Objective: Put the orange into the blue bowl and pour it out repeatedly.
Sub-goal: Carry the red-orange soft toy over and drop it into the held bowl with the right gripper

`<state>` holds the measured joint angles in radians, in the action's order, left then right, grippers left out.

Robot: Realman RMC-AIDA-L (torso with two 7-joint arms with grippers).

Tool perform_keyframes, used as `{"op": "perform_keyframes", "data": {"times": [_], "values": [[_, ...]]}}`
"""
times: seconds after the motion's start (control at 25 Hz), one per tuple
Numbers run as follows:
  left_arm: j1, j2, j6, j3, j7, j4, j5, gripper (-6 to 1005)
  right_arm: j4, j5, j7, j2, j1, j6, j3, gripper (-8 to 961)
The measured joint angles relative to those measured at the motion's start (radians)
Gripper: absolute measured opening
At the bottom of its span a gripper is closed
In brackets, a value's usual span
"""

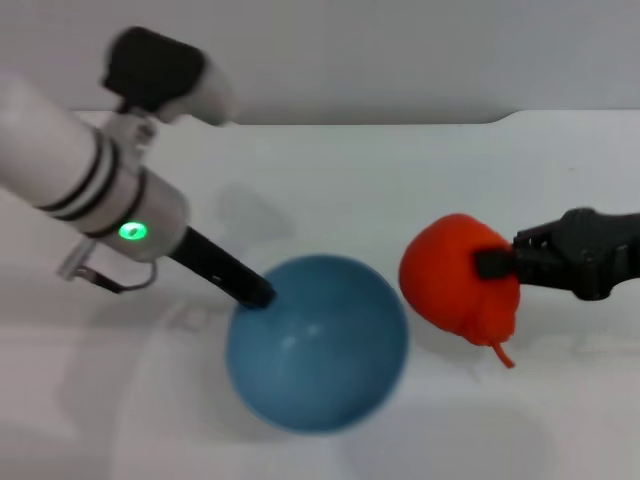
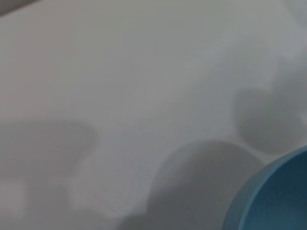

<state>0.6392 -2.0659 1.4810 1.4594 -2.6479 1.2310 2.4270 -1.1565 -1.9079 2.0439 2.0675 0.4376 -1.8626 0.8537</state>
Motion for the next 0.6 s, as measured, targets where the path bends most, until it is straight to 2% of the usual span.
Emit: {"op": "perform_keyframes", "data": {"times": [0.24, 0.6], "values": [[0.109, -0.006, -0.059, 0.206, -0.086, -0.042, -0.022, 0, 0.016, 0.041, -0.014, 0.0, 0.026, -0.025, 0.054, 20], [0.143, -0.008, -0.074, 0.227, -0.101, -0.029, -0.073, -1, 0.086, -0.049, -0.055, 0.004, 0.069, 0.048, 0.236, 31]]}}
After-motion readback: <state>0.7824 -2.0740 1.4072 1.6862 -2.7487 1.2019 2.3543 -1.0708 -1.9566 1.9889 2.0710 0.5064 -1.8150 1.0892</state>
